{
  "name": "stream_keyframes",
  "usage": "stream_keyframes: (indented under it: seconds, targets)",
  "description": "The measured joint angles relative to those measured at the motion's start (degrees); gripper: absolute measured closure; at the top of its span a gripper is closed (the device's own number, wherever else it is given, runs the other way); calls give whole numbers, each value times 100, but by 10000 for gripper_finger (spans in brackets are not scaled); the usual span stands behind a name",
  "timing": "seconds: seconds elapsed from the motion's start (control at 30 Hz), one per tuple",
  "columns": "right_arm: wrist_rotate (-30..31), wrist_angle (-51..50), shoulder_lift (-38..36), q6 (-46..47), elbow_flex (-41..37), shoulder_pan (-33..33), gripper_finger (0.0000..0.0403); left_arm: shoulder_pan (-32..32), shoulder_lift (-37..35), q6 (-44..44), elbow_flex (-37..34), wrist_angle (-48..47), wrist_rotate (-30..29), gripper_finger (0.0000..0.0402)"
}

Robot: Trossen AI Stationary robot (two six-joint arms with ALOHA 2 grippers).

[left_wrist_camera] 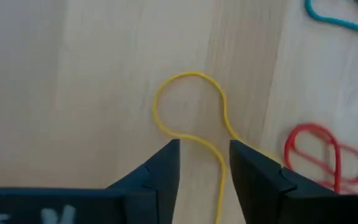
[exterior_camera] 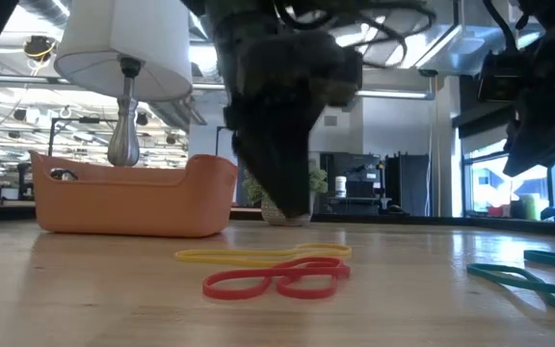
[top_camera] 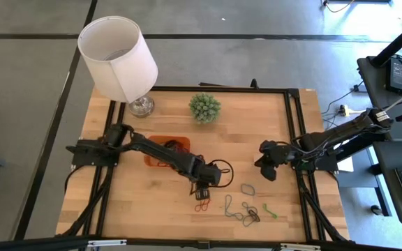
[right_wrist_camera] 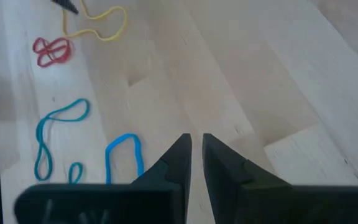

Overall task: Pick and place rubber bands into bin
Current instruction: Put the yellow rubber band into the orange bin

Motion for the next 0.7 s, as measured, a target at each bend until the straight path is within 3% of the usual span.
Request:
stream_keyframes:
  seconds: [0.17,0.4,0.53,0.7]
  targets:
    - [0,28,-7,-19,0,0,359,-40,218,-403,5,30,220,256]
    - [0,47,-5,-20,0,0,359,-165,352,-322,16,-17,35,271]
    - [0,56,-7,-20,0,0,359,-234,374,7,16,-51,-69,309]
    - [0,76,-4,-20,2,0,359,-306,385,132,16,-26,-197,389]
